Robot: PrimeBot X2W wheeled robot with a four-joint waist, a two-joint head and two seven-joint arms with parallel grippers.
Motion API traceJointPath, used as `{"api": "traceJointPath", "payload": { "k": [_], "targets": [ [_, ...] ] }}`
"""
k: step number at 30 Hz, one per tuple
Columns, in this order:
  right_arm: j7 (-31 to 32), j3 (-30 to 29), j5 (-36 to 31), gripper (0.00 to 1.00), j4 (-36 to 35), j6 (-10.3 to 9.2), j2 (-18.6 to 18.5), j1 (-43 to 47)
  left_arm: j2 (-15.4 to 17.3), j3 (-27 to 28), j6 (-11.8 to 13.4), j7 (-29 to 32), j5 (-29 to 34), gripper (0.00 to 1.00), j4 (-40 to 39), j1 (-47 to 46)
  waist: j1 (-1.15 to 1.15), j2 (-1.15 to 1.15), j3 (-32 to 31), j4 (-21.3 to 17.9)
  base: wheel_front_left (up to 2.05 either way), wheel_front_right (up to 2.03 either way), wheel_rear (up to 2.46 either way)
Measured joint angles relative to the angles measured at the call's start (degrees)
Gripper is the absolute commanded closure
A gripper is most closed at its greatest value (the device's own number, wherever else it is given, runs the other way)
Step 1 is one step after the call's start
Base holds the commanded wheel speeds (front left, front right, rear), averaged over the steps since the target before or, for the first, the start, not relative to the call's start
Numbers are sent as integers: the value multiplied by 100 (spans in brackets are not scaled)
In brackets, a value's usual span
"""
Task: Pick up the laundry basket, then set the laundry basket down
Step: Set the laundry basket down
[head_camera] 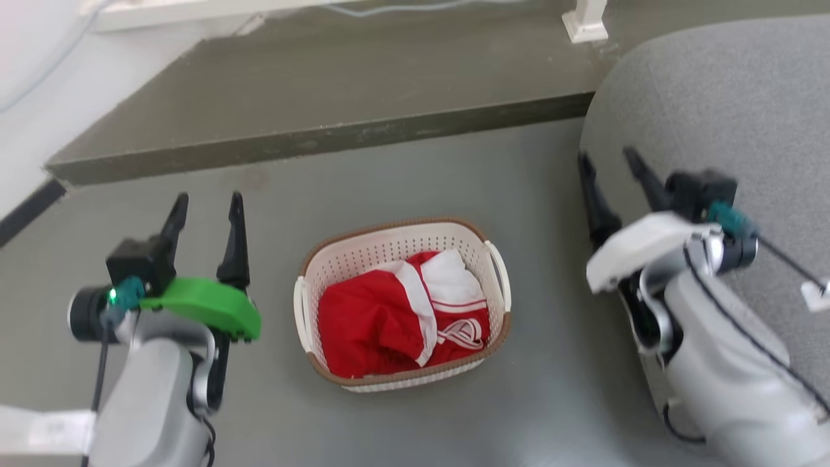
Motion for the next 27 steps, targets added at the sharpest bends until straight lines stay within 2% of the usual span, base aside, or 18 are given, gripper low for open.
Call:
{"api": "traceJointPath", "payload": {
  "k": [12,27],
  "targets": [
    [-1,-238,-358,0,-476,-44,42,1109,-80,58,153,0,291,0,-719,1140,0,0,-431,10,0,0,0],
    [-1,-416,-595,0,-817,-46,102,2262,-160,43,253,0,490,0,-1129,2321,0,0,-939,43,0,0,0]
  ]
}}
